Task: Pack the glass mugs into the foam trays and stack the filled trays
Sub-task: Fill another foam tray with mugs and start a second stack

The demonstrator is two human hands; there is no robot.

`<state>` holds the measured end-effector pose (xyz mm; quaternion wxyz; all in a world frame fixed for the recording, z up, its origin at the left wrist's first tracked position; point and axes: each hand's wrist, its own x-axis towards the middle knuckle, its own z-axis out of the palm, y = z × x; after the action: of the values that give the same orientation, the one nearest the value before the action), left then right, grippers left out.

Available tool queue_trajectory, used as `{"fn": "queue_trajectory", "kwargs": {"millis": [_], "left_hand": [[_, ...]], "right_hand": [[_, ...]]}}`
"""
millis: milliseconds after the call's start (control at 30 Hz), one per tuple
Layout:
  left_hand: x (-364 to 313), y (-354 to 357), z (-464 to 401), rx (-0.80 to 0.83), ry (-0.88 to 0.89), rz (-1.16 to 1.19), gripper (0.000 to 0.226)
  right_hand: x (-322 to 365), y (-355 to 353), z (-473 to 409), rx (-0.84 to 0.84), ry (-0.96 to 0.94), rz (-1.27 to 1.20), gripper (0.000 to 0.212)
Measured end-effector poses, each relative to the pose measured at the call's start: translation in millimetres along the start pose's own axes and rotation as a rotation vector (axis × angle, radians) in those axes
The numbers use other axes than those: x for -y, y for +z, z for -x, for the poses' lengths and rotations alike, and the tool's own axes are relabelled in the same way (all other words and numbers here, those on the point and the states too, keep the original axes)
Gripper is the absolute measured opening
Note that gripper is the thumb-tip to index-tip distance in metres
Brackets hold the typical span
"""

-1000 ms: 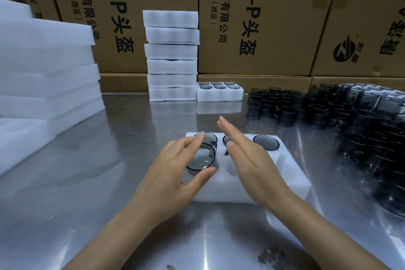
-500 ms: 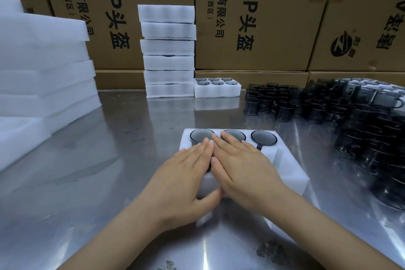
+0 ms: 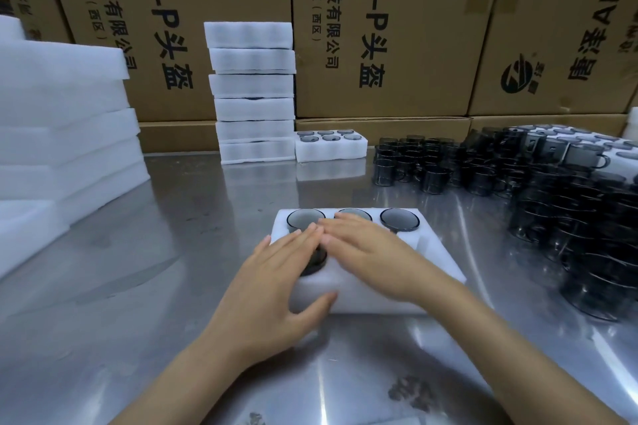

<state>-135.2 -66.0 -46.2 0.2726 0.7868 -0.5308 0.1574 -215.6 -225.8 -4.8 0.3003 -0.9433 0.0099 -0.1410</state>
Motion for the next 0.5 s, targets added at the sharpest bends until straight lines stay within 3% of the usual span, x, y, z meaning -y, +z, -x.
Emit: {"fn": "queue_trajectory", "kwargs": {"millis": [100, 200, 300, 400, 500], "left_hand": [[6, 0, 2, -0.055, -0.001, 0.030, 0.067], [8, 2, -3, -0.065, -0.009, 0.046, 0.064], [9, 7, -10, -0.051, -0.034, 0.038, 0.063], [11, 11, -15, -0.052, -0.065, 0.021, 0.064], [12, 12, -17, -0.067, -0.073, 0.036, 0.063]], "right_hand": [[-25, -26, -12, -0.185, 0.154, -0.375, 0.023], [-65, -51, -30, -0.494, 0.345, -0.597, 0.021], [-112, -57, -43, -0.700, 0.481, -0.501, 0.027], [-150, -47, -44, -0.714, 0.610, -0.382, 0.037], [-166, -46, -49, -0.753, 0.621, -0.347, 0.042]]}}
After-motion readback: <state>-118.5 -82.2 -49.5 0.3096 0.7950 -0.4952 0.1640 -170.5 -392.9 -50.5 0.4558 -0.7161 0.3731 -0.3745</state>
